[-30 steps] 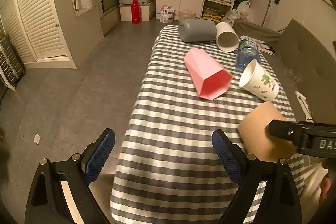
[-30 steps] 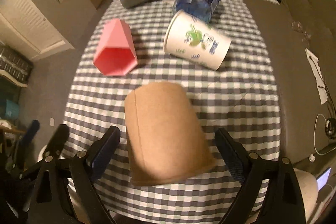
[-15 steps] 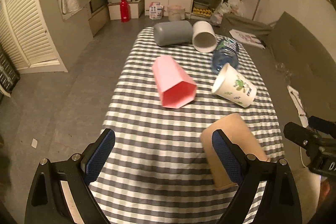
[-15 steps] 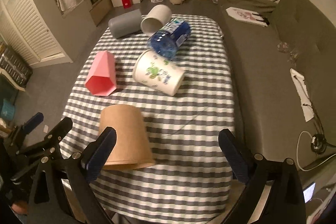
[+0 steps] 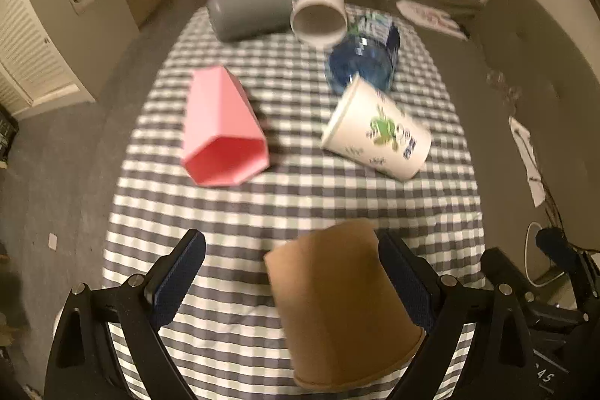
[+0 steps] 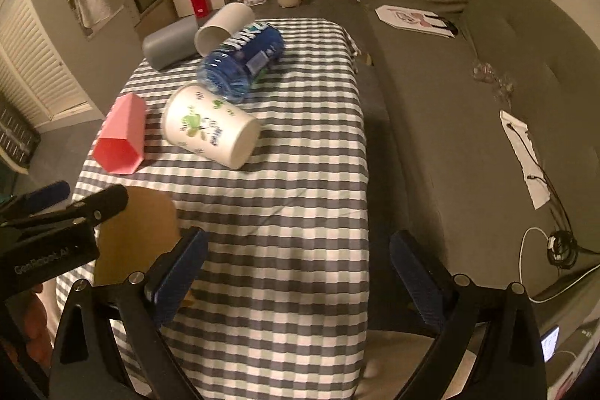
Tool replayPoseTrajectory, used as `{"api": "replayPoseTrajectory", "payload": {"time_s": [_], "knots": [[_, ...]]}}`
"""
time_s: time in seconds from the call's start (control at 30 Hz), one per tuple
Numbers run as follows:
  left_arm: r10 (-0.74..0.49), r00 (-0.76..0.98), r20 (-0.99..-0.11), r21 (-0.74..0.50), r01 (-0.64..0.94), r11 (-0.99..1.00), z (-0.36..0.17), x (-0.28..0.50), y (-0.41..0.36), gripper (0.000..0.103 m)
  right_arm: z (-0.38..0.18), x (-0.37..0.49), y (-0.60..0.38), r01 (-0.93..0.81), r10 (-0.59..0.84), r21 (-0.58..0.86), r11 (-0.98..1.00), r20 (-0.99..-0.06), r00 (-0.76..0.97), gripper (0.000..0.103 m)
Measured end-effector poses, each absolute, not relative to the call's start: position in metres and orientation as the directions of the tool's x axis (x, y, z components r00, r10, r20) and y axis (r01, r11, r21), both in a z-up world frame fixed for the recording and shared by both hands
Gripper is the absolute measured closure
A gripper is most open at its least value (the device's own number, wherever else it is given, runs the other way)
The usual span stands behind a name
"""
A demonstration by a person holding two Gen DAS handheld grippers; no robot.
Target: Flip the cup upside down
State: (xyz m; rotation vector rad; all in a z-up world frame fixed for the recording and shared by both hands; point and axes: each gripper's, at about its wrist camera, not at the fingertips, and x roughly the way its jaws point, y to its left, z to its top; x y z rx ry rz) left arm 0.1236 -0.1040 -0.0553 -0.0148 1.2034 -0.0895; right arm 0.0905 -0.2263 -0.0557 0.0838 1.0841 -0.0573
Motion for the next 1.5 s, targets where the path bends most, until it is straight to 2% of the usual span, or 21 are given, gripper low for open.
{"api": "replayPoseTrajectory", "payload": {"time_s": [0.33,0.43,0.5,0.67,0.77,0.97,1.03,1.1,1.17,1.3,1.5], "knots": [[-0.129,0.249,-0.960,-0.104,0.109,0.989,-0.072,0.135,-0.120,0.008,-0.072,0.099,-0.240,0.113,-0.005,0.052,0.992,-0.892,0.452,0.005],[-0.163,0.198,-0.966,-0.142,0.119,0.983,-0.078,0.138,-0.122,0.011,-0.073,0.098,-0.242,0.121,-0.002,0.059,0.991,-0.891,0.453,0.005],[-0.218,0.153,-0.964,-0.201,0.117,0.973,-0.083,0.139,-0.121,0.020,-0.073,0.097,-0.244,0.129,-0.003,0.062,0.990,-0.890,0.455,0.005],[-0.224,0.138,-0.965,-0.203,0.149,0.968,-0.081,0.137,-0.124,0.020,-0.070,0.094,-0.245,0.139,-0.007,0.064,0.988,-0.886,0.463,0.005],[-0.221,0.183,-0.958,-0.194,0.154,0.969,-0.071,0.134,-0.121,0.020,-0.067,0.092,-0.245,0.144,-0.012,0.064,0.988,-0.882,0.471,0.005],[-0.144,0.417,-0.898,-0.069,0.190,0.979,-0.034,0.129,-0.120,0.020,-0.062,0.089,-0.247,0.160,-0.029,0.057,0.985,-0.872,0.489,0.005],[-0.099,0.519,-0.849,-0.018,0.160,0.987,-0.026,0.127,-0.116,0.020,-0.063,0.088,-0.249,0.169,-0.034,0.057,0.984,-0.872,0.489,0.005],[-0.031,0.657,-0.753,0.070,0.127,0.990,-0.024,0.120,-0.117,0.020,-0.065,0.086,-0.249,0.181,-0.052,0.042,0.983,-0.871,0.488,0.005],[-0.013,0.724,-0.690,0.110,0.122,0.986,-0.031,0.115,-0.116,0.020,-0.066,0.086,-0.249,0.187,-0.075,0.020,0.982,-0.870,0.488,0.005],[-0.031,0.719,-0.694,0.068,0.108,0.992,-0.049,0.114,-0.110,0.020,-0.071,0.084,-0.247,0.182,-0.097,-0.009,0.983,-0.869,0.485,0.005],[-0.037,0.743,-0.669,0.093,0.133,0.987,-0.049,0.102,-0.114,0.020,-0.075,0.084,-0.247,0.178,-0.084,0.002,0.984,-0.873,0.480,0.005]]}}
